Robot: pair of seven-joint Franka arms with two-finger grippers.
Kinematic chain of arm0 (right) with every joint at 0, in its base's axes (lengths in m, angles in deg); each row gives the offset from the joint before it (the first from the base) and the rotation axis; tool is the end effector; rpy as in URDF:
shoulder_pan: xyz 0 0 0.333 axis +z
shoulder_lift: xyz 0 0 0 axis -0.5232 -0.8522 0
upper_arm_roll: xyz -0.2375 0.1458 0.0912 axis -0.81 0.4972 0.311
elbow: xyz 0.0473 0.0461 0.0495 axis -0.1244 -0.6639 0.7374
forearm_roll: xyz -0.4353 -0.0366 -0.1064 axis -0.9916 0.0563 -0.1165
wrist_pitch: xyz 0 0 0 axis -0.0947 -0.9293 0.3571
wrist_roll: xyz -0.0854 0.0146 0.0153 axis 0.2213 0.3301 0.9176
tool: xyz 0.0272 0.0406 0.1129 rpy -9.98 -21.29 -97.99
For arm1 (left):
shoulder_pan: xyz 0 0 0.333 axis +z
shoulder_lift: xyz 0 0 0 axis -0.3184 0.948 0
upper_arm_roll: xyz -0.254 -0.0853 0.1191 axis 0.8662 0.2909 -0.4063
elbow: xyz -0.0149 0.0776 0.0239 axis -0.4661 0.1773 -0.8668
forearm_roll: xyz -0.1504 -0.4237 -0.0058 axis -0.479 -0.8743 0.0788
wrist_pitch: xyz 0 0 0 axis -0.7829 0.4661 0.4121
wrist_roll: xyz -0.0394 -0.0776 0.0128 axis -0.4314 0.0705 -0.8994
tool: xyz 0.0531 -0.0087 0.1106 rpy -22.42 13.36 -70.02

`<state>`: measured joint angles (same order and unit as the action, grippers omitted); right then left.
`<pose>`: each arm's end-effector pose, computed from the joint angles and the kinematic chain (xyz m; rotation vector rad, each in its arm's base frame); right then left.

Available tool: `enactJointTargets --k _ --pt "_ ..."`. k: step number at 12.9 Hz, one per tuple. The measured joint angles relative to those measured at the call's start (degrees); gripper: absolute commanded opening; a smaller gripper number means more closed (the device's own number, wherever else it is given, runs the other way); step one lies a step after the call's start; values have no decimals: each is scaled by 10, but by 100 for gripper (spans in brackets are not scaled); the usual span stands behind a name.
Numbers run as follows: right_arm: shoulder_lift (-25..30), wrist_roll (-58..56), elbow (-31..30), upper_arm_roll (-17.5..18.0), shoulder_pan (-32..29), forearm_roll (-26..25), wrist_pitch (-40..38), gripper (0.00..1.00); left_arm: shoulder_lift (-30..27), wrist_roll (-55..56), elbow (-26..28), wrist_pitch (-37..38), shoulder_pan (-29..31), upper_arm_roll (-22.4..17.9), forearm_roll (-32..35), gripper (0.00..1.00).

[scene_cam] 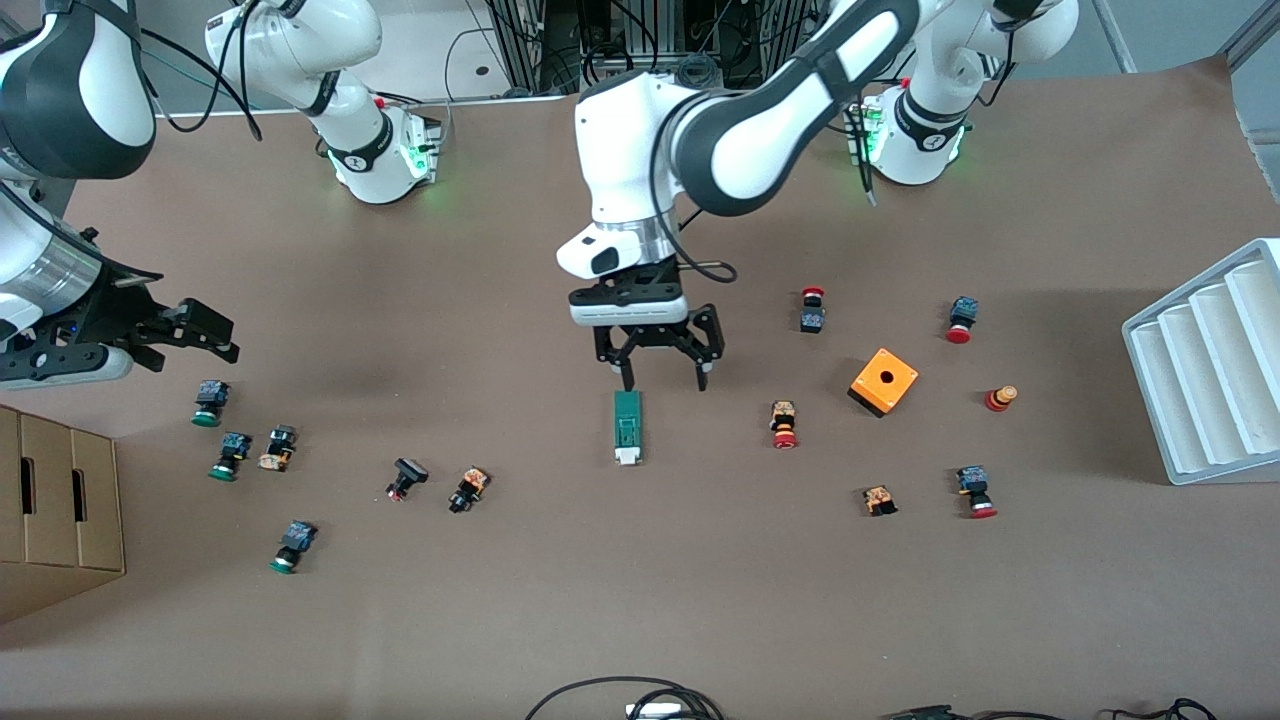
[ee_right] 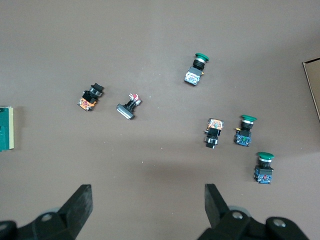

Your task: Close load switch with both arms

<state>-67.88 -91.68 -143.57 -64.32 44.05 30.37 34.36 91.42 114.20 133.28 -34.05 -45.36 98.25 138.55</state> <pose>0.6084 -0.0066 0.5012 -3.0666 -0.0517 -0.1145 0.5186 -0.5432 0.3962 -2.7742 0.2700 -0.9370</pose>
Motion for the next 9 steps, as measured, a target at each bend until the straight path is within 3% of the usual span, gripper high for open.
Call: enactJointTargets --k 9 --pt "-5 0 15 -5 -2 0 -1 100 -76 -243 -2 -1 108 -2 -208 100"
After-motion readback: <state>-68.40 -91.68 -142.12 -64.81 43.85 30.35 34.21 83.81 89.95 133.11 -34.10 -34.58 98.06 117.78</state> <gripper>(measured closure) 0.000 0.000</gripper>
